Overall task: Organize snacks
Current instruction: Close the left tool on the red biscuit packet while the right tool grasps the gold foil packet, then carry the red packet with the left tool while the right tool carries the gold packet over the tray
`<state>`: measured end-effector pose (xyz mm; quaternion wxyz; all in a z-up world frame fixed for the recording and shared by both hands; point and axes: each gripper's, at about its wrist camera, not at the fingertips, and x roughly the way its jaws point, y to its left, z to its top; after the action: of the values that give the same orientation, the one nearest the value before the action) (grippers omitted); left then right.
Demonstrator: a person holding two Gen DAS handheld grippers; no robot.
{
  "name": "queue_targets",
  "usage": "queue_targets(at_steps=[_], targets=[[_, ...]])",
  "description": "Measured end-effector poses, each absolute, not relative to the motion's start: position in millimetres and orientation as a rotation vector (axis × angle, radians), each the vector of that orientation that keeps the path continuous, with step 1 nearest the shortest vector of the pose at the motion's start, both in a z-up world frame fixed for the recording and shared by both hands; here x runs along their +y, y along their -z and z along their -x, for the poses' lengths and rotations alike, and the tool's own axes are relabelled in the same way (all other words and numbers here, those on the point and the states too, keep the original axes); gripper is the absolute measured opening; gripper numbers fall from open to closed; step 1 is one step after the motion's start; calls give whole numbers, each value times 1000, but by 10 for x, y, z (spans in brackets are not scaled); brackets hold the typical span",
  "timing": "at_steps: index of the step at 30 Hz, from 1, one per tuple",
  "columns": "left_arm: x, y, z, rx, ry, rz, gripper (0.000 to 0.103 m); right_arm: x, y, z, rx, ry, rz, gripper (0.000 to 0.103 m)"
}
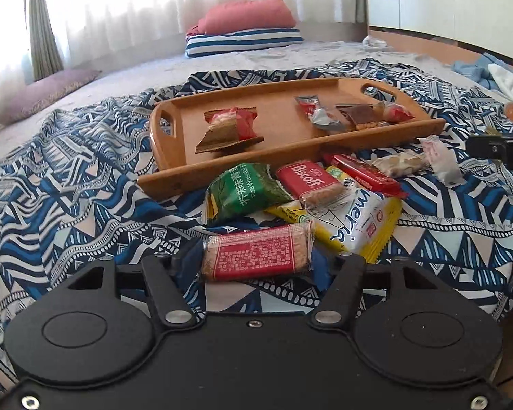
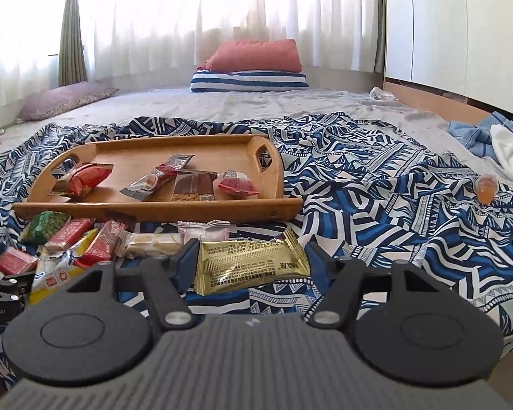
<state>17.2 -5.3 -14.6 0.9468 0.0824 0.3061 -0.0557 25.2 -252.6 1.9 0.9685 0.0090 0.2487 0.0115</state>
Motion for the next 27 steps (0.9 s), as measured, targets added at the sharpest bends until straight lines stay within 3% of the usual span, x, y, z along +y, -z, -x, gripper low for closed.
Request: queue_targets(at_steps=[13,27], targets=[[50,-310,-180,568,77,-124,60,-2480,-169,-367,473,-53,-25,68],[225,-893,-1154,567,85,-47,60,-2478,-531,-1128,554,-106,-61,68]])
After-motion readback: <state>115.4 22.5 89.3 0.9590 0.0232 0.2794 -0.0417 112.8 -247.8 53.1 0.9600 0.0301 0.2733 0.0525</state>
